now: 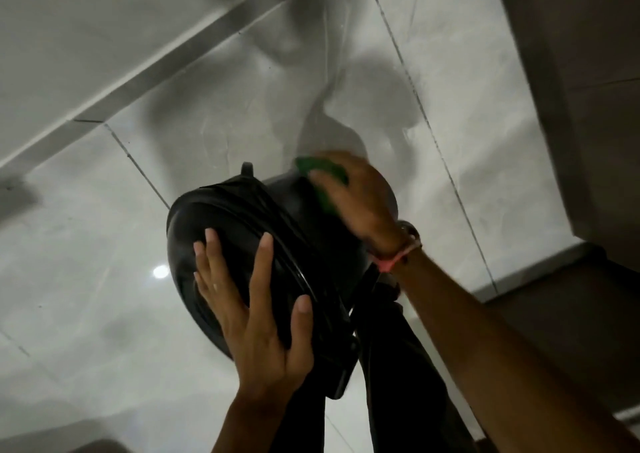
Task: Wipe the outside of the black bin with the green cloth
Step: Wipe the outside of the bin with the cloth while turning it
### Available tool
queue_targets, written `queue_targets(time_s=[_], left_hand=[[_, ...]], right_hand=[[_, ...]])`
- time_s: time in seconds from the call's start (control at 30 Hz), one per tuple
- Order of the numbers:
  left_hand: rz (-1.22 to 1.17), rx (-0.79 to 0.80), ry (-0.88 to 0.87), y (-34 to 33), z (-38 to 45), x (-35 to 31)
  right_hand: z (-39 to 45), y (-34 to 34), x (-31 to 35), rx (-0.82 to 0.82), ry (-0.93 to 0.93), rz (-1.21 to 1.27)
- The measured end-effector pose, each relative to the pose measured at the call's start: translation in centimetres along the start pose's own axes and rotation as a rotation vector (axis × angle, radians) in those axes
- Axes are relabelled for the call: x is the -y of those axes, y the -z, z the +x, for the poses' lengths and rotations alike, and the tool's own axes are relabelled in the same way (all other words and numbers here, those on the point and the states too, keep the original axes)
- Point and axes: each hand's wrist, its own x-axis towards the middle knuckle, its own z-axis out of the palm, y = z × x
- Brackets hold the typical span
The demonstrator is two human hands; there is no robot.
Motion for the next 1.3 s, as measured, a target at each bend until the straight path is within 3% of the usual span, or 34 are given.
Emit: queue_targets(time_s=[0.1,0.17,0.3,0.4,0.53,0.63,0.73,0.87,0.97,1.03,1.13,1.2,1.3], left_hand=[[0.018,0.019,-0.041,0.8,-0.9,1.1],[0.058,0.071,-0.147,1.5,-1.6,2.5],[0.135,0.140,-0.341,1.7,-2.7,4.4],[0.157,0.156,-0.406,1.4,-3.6,4.4],[0.130,0.125,-0.331,2.0,-3.6,5.1],[0.189,0.148,-0.358,2.8,-4.3,5.9],[0.305,0.209,-0.496,3.6,-4.5,6.0],[0.473,0.251,-0.723,4.5,-2.0,6.0],[0.486,0.270,-0.817,4.7,-0.3,5.9],[0.458,0.307,-0.900,4.3,-0.1,5.0],[0.447,0.410,-1.117,3.1,0.2,3.9],[0.412,0.475,-1.182,2.9,0.8,4.0],[0.396,0.444,-1.171,3.4,1.2,5.0]], right_hand=[[-7.4,-1.2,1.4,0.049,0.274,0.001],[-9.4,-0.5,-1.9,0.024,0.283,-0.018],[-3.6,2.0,-8.0,-0.080,-0.144,-0.035],[1.7,1.5,-6.9,0.080,-0.314,-0.141],[-0.4,-1.1,-0.6,0.224,-0.047,-0.080],[-7.8,-2.1,0.9,0.137,0.160,-0.078],[-12.3,-1.7,-1.8,0.068,0.191,-0.065],[-11.5,-0.5,-6.1,0.005,0.089,-0.001],[-7.1,0.8,-8.4,-0.050,-0.151,0.050],[-4.1,1.5,-11.2,0.017,-0.344,0.099],[-2.7,0.9,-12.8,0.061,-0.441,0.251],[-4.4,0.0,-9.5,0.070,-0.327,0.287],[-9.3,-1.1,-4.4,0.076,-0.024,0.265]])
